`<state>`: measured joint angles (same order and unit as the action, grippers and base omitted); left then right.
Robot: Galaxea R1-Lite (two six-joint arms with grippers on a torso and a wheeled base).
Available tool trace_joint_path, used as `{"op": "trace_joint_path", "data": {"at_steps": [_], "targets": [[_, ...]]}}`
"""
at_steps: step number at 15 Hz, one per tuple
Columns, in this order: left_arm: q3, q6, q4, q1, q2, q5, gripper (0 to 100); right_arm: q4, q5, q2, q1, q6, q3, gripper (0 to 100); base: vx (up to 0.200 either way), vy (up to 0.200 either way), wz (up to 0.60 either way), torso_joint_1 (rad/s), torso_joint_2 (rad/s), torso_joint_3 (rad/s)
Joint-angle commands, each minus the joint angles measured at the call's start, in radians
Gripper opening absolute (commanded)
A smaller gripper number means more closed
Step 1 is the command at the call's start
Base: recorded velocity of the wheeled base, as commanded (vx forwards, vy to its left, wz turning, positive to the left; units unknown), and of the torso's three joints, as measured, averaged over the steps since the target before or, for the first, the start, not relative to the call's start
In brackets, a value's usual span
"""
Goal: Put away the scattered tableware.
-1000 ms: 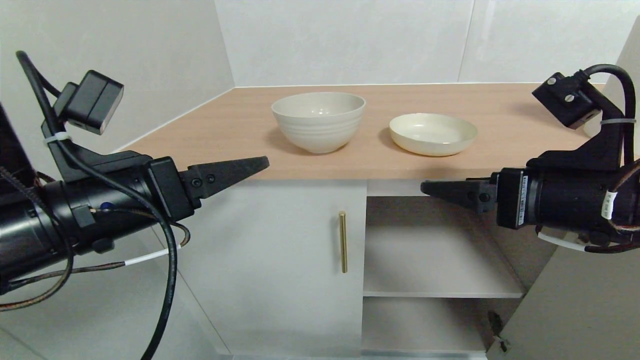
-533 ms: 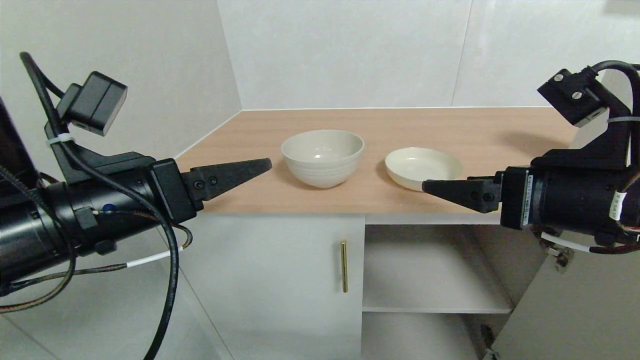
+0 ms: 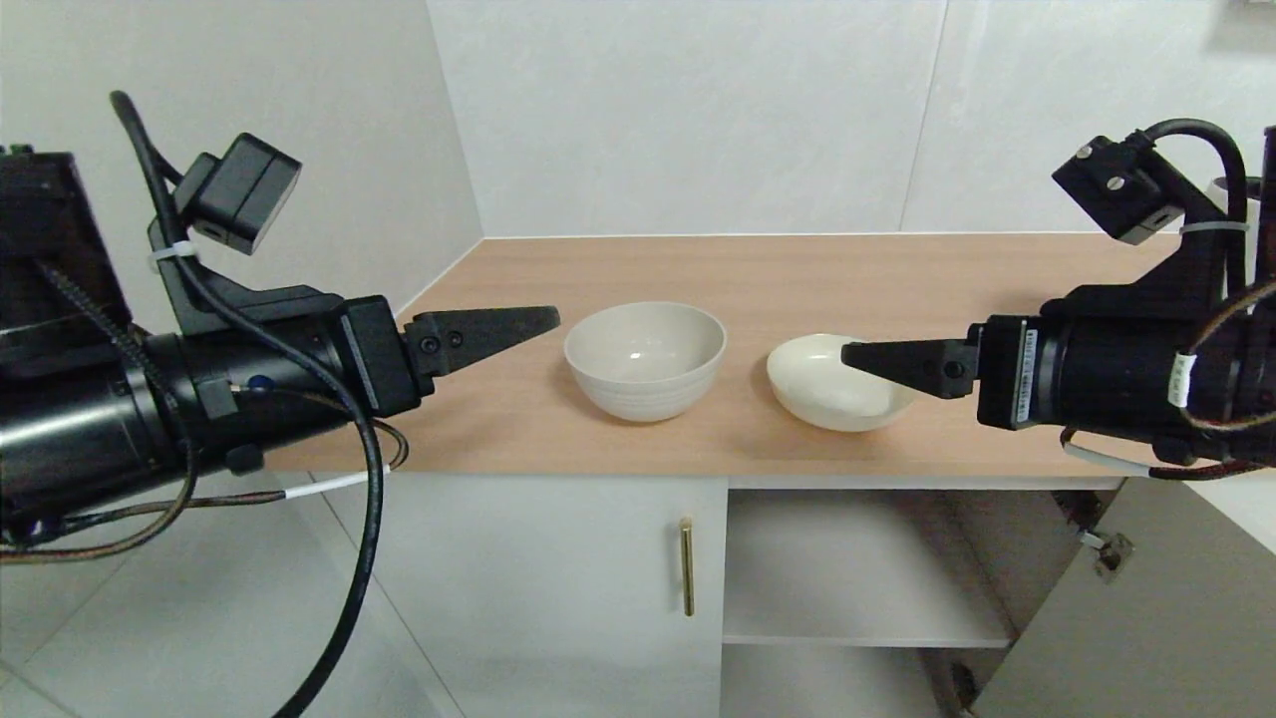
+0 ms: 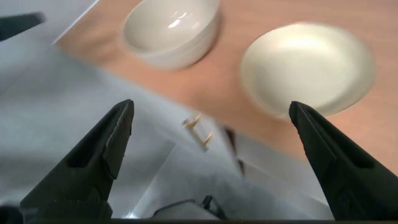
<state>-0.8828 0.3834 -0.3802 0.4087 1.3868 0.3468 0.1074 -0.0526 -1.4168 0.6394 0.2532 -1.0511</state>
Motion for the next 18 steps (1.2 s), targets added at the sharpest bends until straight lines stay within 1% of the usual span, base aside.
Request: {"op": "trace_joint_path", "data": {"at_steps": [1, 2, 3, 4, 5, 6, 7, 8, 9, 10, 11, 12, 14, 18], "targets": [[-0.226, 0.0, 0.228, -0.011, 0.089, 0.0, 100, -0.06, -0.107, -0.134, -0.067, 0.005, -0.11, 100, 0.0, 0.0, 0.0, 0.0, 0.0, 0.0], [-0.298, -0.001, 0.319, -0.011, 0.121, -0.006, 100, -0.066, -0.144, -0.165, -0.075, 0.023, -0.133, 100, 0.0, 0.0, 0.0, 0.0, 0.0, 0.0], [-0.351, -0.003, 0.388, -0.011, 0.15, -0.011, 100, -0.071, -0.159, -0.188, -0.079, 0.055, -0.152, 100, 0.0, 0.0, 0.0, 0.0, 0.0, 0.0], [-0.381, -0.009, 0.425, -0.011, 0.166, -0.031, 100, -0.071, -0.161, -0.2, -0.087, 0.067, -0.156, 100, 0.0, 0.0, 0.0, 0.0, 0.0, 0.0], [-0.392, -0.02, 0.44, -0.01, 0.178, -0.066, 100, -0.069, -0.168, -0.211, -0.098, 0.069, -0.158, 100, 0.0, 0.0, 0.0, 0.0, 0.0, 0.0], [-0.397, -0.049, 0.439, -0.004, 0.216, -0.186, 100, -0.066, -0.207, -0.229, -0.102, 0.069, -0.167, 100, 0.0, 0.0, 0.0, 0.0, 0.0, 0.0], [-0.401, -0.06, 0.439, 0.002, 0.233, -0.235, 100, -0.066, -0.222, -0.235, -0.102, 0.069, -0.172, 100, 0.0, 0.0, 0.0, 0.0, 0.0, 0.0], [-0.412, -0.069, 0.425, 0.025, 0.278, -0.344, 100, -0.063, -0.24, -0.241, -0.102, 0.072, -0.176, 100, 0.0, 0.0, 0.0, 0.0, 0.0, 0.0], [-0.41, -0.064, 0.388, 0.033, 0.294, -0.359, 100, -0.061, -0.24, -0.24, -0.104, 0.074, -0.176, 100, 0.0, 0.0, 0.0, 0.0, 0.0, 0.0], [-0.403, -0.064, 0.337, 0.038, 0.319, -0.364, 100, -0.051, -0.24, -0.238, -0.112, 0.074, -0.176, 100, 0.0, 0.0, 0.0, 0.0, 0.0, 0.0], [-0.398, -0.063, 0.308, 0.038, 0.337, -0.368, 100, -0.04, -0.24, -0.238, -0.115, 0.074, -0.175, 100, 0.0, 0.0, 0.0, 0.0, 0.0, 0.0], [-0.394, -0.047, 0.253, 0.042, 0.376, -0.399, 100, -0.029, -0.242, -0.238, -0.119, 0.074, -0.173, 100, 0.0, 0.0, 0.0, 0.0, 0.0, 0.0], [-0.392, -0.037, 0.236, 0.051, 0.405, -0.407, 100, -0.029, -0.24, -0.24, -0.124, 0.074, -0.173, 100, 0.0, 0.0, 0.0, 0.0, 0.0, 0.0], [-0.4, -0.035, 0.233, 0.051, 0.439, -0.402, 100, -0.029, -0.24, -0.238, -0.125, 0.074, -0.173, 100, 0.0, 0.0, 0.0, 0.0, 0.0, 0.0]]}}
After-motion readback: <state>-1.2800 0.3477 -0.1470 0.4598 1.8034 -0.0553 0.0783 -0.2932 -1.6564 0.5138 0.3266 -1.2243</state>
